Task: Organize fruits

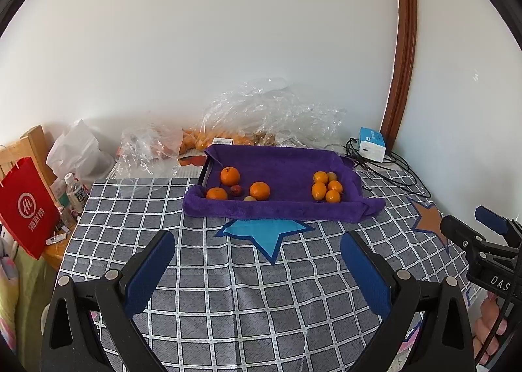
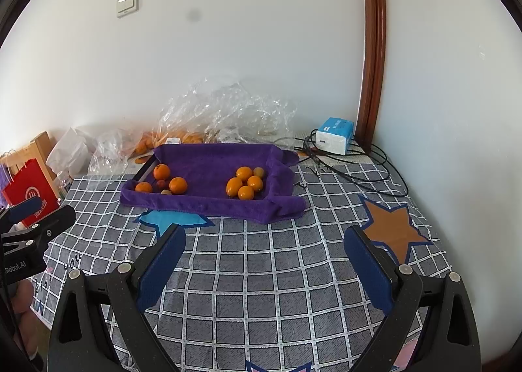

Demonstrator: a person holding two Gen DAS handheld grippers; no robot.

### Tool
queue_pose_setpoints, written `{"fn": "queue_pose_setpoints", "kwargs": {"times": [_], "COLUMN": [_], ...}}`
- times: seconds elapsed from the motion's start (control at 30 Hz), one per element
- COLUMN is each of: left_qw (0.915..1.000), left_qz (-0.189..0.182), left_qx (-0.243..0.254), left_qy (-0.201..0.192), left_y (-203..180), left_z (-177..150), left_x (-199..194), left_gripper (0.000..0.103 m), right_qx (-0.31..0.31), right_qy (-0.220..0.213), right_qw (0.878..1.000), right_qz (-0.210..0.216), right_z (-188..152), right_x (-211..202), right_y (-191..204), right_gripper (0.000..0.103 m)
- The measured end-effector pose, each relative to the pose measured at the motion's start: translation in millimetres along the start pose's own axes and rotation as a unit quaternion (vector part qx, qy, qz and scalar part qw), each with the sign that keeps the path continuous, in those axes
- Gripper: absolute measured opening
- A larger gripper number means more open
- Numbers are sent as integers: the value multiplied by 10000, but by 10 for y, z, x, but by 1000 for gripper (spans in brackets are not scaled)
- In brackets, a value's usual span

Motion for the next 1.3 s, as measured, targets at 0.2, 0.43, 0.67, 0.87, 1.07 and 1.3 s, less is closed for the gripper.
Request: {"fn": "queue_pose_setpoints", "kwargs": {"times": [0.2,0.43,0.67,0.87,1.07,1.3], "left_qw": [10000,10000,10000,10000,10000,10000], "left_qz": [3,4,6,17,22,36], "left_qx": [-10,-13,-12,-34,-39,-59], "left_qy": [-3,-10,-8,-11,-14,-33], "left_y": [-2,-4,1,1,2,-5], "left_z": [4,5,4,14,20,26], "left_x": [-5,-12,-12,-26,-27,-44], "left_gripper": [102,102,102,102,102,102], "right_qx": [-11,-16,-21,-27,-31,-32], "right_qy": [-20,-30,-33,-18,-29,-20], "right_qw": [10000,10000,10000,10000,10000,10000], "right_qz": [4,5,7,3,-9,-13], "right_z": [9,13,20,34,34,20], "right_x": [-18,-27,-29,-39,-47,-43], "right_y": [6,13,14,20,28,29], "right_gripper": [97,97,97,97,97,97]}}
Point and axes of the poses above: each gripper's, at about its wrist camera, not at the fingertips, and x roughly the way its jaws point, y to its left, z to its top, the point moved 2 cm from there along x, roughly the way its jaws point, and after that the axes turned 12 degrees about y, right-handed, at the moved point
